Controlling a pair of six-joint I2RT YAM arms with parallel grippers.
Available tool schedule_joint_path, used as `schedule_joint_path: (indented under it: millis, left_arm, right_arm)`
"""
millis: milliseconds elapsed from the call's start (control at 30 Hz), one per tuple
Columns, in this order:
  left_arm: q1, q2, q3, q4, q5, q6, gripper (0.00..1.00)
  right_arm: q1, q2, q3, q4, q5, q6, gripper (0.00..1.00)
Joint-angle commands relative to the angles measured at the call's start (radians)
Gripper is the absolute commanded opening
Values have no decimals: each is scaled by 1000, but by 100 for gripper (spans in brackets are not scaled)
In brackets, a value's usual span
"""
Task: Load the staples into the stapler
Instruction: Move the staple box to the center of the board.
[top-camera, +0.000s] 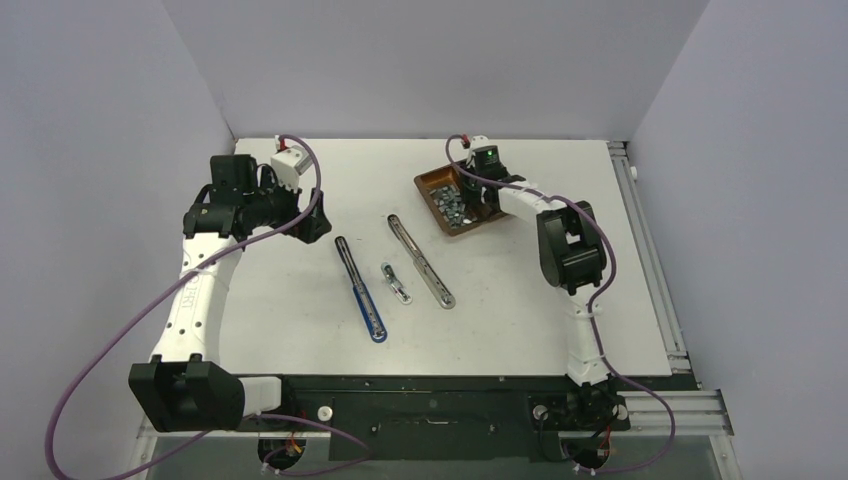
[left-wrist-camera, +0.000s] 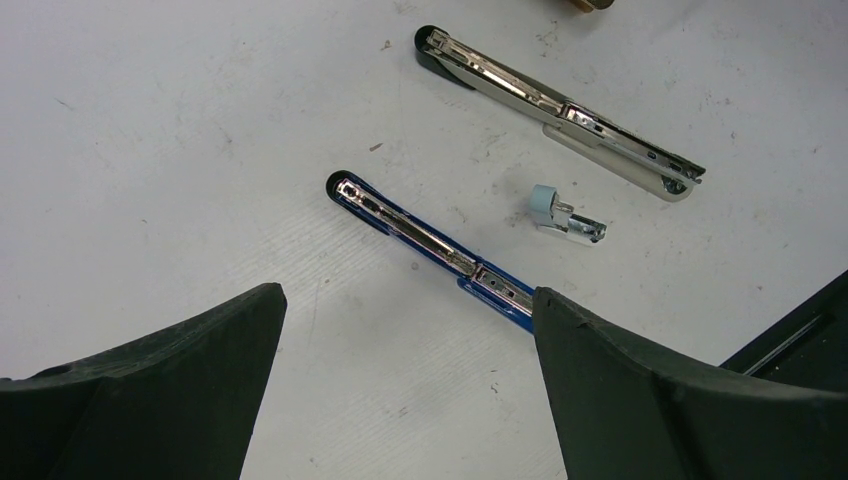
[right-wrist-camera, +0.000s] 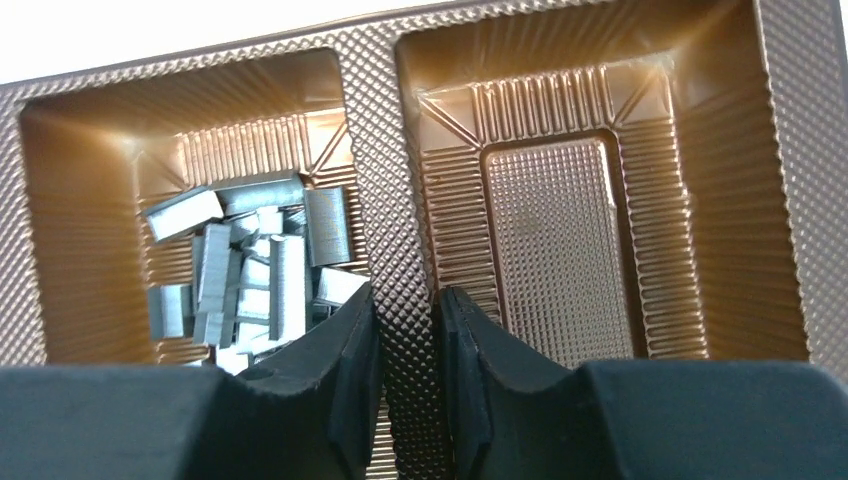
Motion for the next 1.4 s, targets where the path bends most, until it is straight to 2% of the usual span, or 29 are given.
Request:
schedule_joint_path:
  millis: [0,167,300,567,900,1067,1133,1233,1367]
  left_arm:
    - [-4,-17,8,26,-7,-8,92]
    - [-4,-23,5,15,-2,-6,92]
    - [-4,-28,-1,-10,5,8,92]
    - [-55,-26,-13,-46,31,44,93]
    - [-103,-46,-21,-47,41,56,94]
    - [-110,-55,-23,-47,40,61,95]
    - [-111,-61,-27,-49,41,64,95]
    - [-111,-69,-27,-52,42,70,97]
    - [-111,-75,-26,-57,43,78,97]
  right_arm:
    - [-21,-89,-40,38,41,23,22]
    - [-24,-200,-192,52,95,29,18]
    - [-38,-311,-363,36,140,65,9]
    - [-113,-560,-674,-34,205,167,9]
    - [-135,-923,-982,-120,320,187,9]
    - [-156,-920,-1017,-162,341,224,9]
    - [-166,-928,-1029,-163,342,225,12]
    - [-172,-919,-1029,-166,332,221,26]
    - [-173,-899,-1014,-172,344,220,35]
